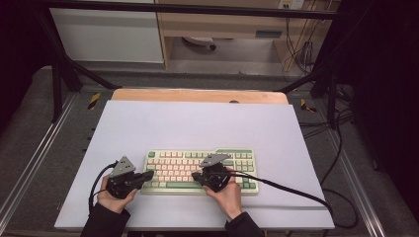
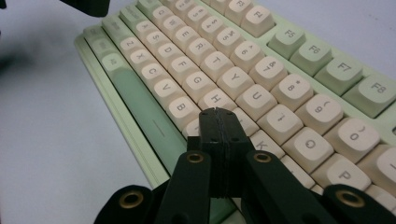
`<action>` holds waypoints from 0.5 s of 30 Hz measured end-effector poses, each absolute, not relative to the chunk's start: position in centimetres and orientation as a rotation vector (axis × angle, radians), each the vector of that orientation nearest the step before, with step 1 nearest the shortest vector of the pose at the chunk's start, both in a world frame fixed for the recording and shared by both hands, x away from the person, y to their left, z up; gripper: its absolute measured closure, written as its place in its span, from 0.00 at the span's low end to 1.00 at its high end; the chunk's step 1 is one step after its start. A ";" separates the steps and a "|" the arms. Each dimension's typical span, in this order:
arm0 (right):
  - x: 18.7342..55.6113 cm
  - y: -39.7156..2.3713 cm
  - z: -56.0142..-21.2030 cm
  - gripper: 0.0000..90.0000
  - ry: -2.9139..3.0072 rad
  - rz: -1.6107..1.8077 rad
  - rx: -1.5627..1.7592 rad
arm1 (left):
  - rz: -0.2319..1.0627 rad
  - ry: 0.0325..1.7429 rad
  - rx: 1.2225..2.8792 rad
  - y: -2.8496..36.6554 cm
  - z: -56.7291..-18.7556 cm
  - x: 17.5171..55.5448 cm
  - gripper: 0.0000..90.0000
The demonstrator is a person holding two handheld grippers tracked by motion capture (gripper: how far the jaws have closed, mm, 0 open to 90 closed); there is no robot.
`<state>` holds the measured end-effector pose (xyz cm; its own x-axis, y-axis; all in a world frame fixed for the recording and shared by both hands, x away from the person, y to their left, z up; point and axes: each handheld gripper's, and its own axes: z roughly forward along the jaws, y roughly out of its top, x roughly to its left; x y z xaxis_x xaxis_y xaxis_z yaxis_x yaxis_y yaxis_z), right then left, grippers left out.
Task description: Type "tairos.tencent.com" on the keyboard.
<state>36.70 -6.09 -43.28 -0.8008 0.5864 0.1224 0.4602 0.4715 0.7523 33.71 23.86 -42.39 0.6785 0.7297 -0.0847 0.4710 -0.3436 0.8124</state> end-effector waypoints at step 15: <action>36.5 -7.4 -41.7 1.00 2.522 1.306 0.921 | 0.371 0.924 1.995 24.0 -42.2 33.6 1.00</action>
